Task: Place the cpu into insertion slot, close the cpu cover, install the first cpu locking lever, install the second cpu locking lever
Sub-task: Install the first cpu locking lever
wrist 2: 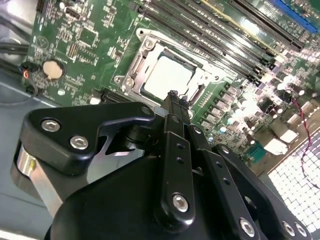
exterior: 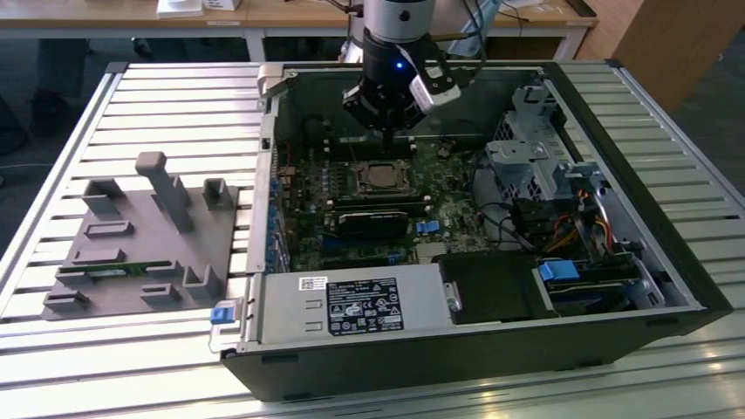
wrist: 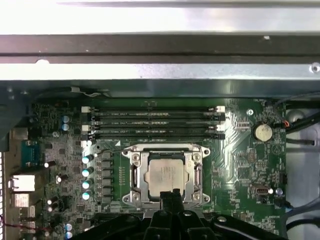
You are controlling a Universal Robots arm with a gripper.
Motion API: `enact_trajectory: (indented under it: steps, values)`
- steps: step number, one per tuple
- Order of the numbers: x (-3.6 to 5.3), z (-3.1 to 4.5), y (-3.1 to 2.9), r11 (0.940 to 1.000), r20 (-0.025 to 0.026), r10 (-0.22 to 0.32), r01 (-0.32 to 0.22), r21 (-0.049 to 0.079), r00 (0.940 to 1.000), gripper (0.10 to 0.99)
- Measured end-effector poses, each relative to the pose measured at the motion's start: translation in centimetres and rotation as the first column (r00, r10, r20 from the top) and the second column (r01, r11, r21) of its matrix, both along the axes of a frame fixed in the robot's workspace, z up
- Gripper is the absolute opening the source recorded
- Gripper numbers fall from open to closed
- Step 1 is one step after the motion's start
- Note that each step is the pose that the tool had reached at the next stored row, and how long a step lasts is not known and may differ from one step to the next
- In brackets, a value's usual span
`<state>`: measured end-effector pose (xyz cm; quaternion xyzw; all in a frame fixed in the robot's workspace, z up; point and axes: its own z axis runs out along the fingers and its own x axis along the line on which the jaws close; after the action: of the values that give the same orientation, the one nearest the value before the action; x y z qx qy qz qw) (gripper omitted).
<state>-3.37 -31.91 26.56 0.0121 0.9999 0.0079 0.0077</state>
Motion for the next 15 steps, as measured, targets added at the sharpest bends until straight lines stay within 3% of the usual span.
enact_trajectory:
  steps: [3, 8, 15]
  values:
    - [-0.02, -0.06, 0.0, 0.9991, 0.0006, 0.008, -0.008, 0.041, 1.0, 0.106]
    - [-0.23, -0.07, -0.01, 0.9989, 0.0072, 0.018, -0.018, 0.044, 0.9998, 0.106]
    - [-1.45, -0.08, -0.01, 0.9988, 0.0092, 0.019, -0.019, 0.045, 0.9998, 0.106]
